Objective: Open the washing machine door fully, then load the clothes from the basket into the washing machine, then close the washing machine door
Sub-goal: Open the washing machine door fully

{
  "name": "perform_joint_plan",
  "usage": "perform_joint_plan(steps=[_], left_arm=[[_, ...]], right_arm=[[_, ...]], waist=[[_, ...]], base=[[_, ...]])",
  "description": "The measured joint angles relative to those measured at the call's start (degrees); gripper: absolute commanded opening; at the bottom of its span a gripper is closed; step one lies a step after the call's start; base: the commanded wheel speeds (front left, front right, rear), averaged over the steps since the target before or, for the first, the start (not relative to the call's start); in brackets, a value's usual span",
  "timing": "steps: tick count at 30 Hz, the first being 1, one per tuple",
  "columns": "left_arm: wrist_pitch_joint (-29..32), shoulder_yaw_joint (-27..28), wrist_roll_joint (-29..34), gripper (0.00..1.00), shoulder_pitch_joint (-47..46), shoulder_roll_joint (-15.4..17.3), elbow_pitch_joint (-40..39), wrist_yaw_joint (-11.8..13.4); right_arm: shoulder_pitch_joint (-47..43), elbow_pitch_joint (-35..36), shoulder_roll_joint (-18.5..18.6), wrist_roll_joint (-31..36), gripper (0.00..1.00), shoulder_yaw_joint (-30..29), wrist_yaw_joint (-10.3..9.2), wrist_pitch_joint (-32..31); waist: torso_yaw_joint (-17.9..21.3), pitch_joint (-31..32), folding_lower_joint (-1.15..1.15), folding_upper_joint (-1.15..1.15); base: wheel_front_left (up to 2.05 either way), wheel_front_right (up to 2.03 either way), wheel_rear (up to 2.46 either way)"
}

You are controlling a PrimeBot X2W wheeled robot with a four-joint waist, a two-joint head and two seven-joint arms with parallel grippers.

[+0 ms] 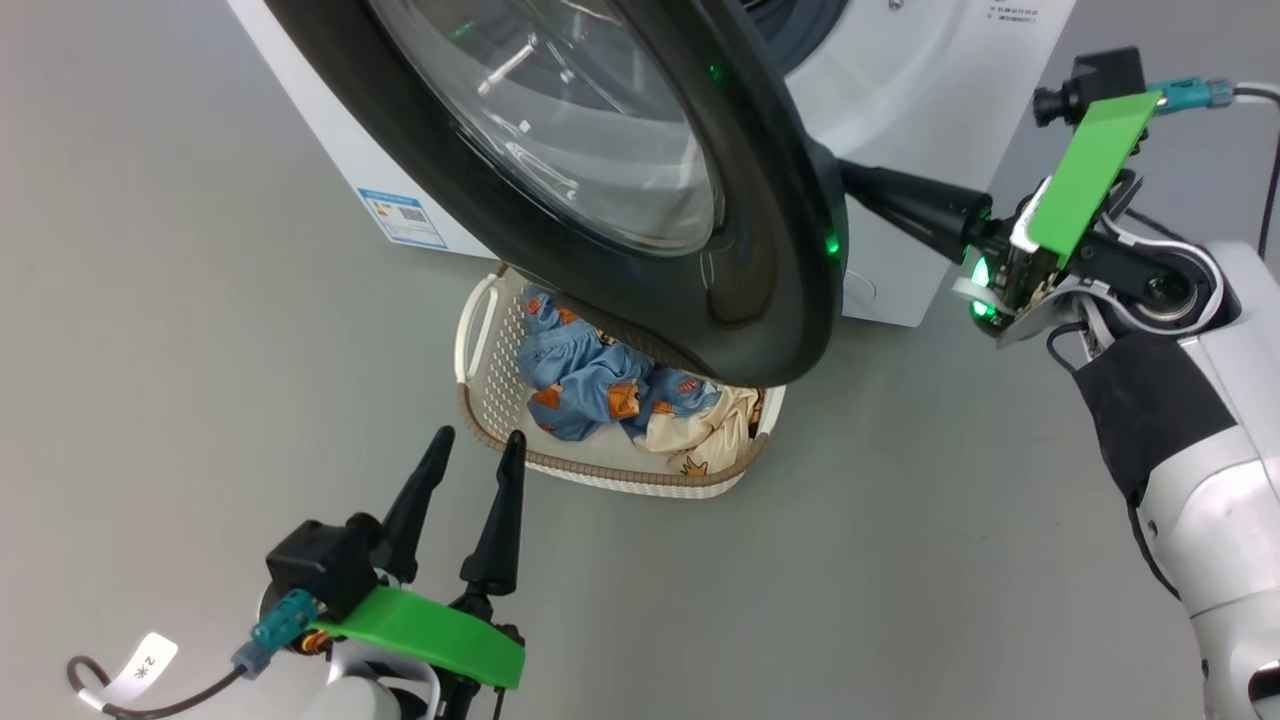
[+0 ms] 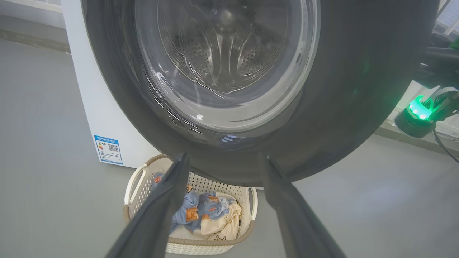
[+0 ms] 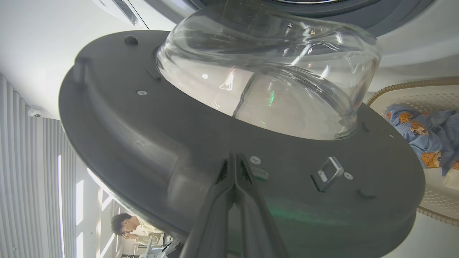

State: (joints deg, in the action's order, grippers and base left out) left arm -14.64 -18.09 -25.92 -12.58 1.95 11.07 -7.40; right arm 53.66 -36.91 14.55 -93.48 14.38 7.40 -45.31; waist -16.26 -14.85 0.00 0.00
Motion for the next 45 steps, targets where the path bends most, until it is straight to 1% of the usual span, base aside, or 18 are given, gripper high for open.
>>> perform_joint_plan(steps=[4, 11, 17, 23, 32, 39, 40, 41, 42, 43, 44, 45], left_arm=[[0.00, 0.00, 0.00, 1.00, 0.20, 0.01, -0.02, 0.00], [0.01, 0.08, 0.00, 1.00, 1.31, 0.07, -0.03, 0.00], [0.00, 0.15, 0.00, 1.00, 2.35, 0.18, -0.04, 0.00], [0.01, 0.36, 0.01, 1.00, 2.37, 0.20, -0.11, 0.00], [0.01, 0.45, 0.01, 1.00, 2.38, 0.20, -0.33, 0.00], [0.01, 1.05, 0.00, 1.00, 3.49, 0.21, -0.34, 0.00], [0.01, 1.14, 0.00, 1.00, 3.49, 0.21, -0.32, 0.00], [0.01, 1.29, -0.03, 1.00, 3.49, 0.21, -0.32, 0.00], [0.01, 1.45, -0.09, 1.00, 3.49, 0.21, -0.29, 0.00], [0.01, 1.57, -0.09, 1.00, 3.50, 0.21, -0.22, 0.00], [0.00, 1.66, -0.09, 1.00, 3.51, 0.22, -0.16, 0.00], [0.00, 1.72, -0.09, 1.00, 3.52, 0.23, -0.10, 0.00]], right_arm=[[-1.85, 1.34, -0.79, 0.01, 0.00, 0.40, 0.00, -0.59], [-5.15, 3.55, -3.58, 0.02, 0.00, 1.99, 0.00, -2.08], [-7.36, 5.52, -4.91, 0.02, 0.00, 3.21, 0.00, -3.33], [-9.26, 7.37, -6.99, 0.02, 0.00, 4.07, 0.00, -4.30], [-10.83, 8.01, -8.02, 0.02, 0.00, 5.14, 0.00, -4.50], [-11.52, 8.08, -8.61, 0.85, 0.00, 5.08, 0.00, -3.38], [-11.59, 8.13, -8.61, 1.31, 0.02, 4.99, 0.00, -2.86], [-11.77, 8.15, -8.61, 1.64, 0.08, 4.85, 0.00, -2.35], [-12.17, 8.23, -8.61, 1.68, 0.19, 4.57, 0.00, -1.93], [-12.85, 8.32, -8.62, 1.68, 0.40, 4.15, 0.00, -1.55], [-13.57, 8.34, -8.59, 1.75, 0.40, 3.63, 0.00, -0.94], [-14.19, 8.34, -8.48, 1.80, 0.48, 3.33, 0.00, -0.45]], waist=[[-0.58, 0.75, 0.00, 0.00], [-1.85, 2.22, 0.00, 0.00], [-3.26, 3.24, 0.00, 0.00], [-4.45, 3.87, 0.00, 0.00], [-5.79, 4.51, 0.00, 0.00], [-5.53, 5.14, 0.00, 0.00], [-5.35, 5.25, 0.00, 0.00], [-5.15, 5.37, 0.00, 0.00], [-4.93, 5.52, 0.00, 0.00], [-4.71, 5.73, 0.00, 0.00], [-4.46, 5.90, 0.00, 0.00], [-4.18, 6.06, 0.00, 0.00]], base=[[0.00, 0.00, 0.00], [0.00, 0.00, 0.00], [0.00, 0.00, 0.00], [0.00, 0.00, 0.00], [0.00, 0.00, 0.00], [0.00, 0.00, 0.00], [0.00, 0.00, 0.00], [0.00, 0.00, 0.00], [0.00, 0.00, 0.00], [0.00, 0.00, 0.00], [0.00, 0.00, 0.00], [0.00, 0.00, 0.00]])
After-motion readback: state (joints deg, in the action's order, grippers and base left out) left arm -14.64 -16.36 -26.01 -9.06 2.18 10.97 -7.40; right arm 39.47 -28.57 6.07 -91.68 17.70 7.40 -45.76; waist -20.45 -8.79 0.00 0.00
